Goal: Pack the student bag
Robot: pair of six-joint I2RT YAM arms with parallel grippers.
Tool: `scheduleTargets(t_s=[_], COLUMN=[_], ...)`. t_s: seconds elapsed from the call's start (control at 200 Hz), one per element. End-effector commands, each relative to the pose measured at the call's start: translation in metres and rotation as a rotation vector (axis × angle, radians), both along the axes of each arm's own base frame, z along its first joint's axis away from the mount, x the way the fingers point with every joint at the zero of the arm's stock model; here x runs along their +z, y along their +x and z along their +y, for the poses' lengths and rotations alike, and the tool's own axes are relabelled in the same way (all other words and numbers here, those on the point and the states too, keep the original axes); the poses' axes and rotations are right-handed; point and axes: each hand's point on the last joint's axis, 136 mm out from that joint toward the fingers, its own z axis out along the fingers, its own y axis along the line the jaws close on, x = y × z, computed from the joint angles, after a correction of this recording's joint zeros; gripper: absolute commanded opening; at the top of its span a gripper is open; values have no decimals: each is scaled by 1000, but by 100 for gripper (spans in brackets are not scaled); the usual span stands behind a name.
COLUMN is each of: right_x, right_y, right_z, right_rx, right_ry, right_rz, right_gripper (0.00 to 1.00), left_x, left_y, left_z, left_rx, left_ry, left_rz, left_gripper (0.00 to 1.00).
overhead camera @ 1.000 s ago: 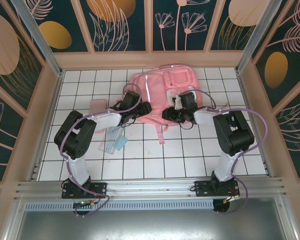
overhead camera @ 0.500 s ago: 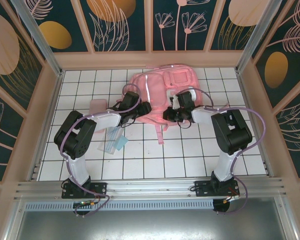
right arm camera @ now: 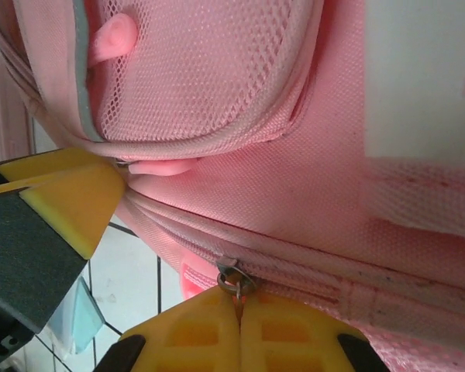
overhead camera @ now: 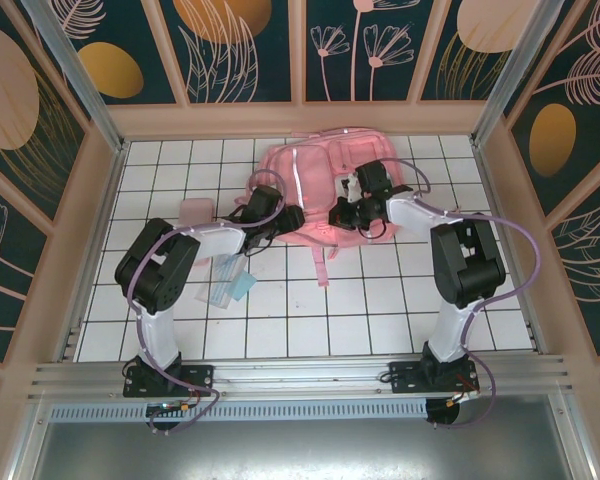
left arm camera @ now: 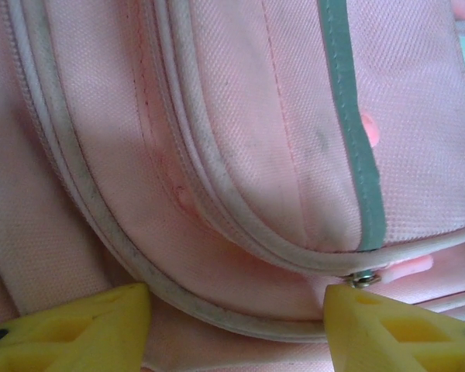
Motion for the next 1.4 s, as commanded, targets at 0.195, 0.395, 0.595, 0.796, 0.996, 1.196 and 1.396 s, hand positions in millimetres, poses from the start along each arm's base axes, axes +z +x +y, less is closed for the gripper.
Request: scheduleTargets(t_s=[0.195,0.395,0.595,0.796,0.996,1.196,1.396], right_x=[12,23,8,-13,-7,-2,20], right_y=[22,14,9,22,35,38,42], right_z=[-16,42,63,11,35,17,25], right_rx=[50,69,111,20,30,28,74], right_ry=[-208,17,-67,-452,-382,-486,-458], right_rz=[-38,-1,31,3,-32,-64,-92], right_gripper=[0,0,0,0,0,0,0], left_x=[-41,-44,-37,8,42,38,7], left_y=[-14,-17,-28,-26,-19,-8,13], left_z=[15,-15,-54,-51,-22,53,71], left_rx=[-13,-47,-93,-81,-19,128,183], left_ry=[99,-53,-153,-184,-187,-20,-1], left_rz=[69,80,70,-4,-20,-36,-5], left_gripper=[61,60,60,61,69,80,80])
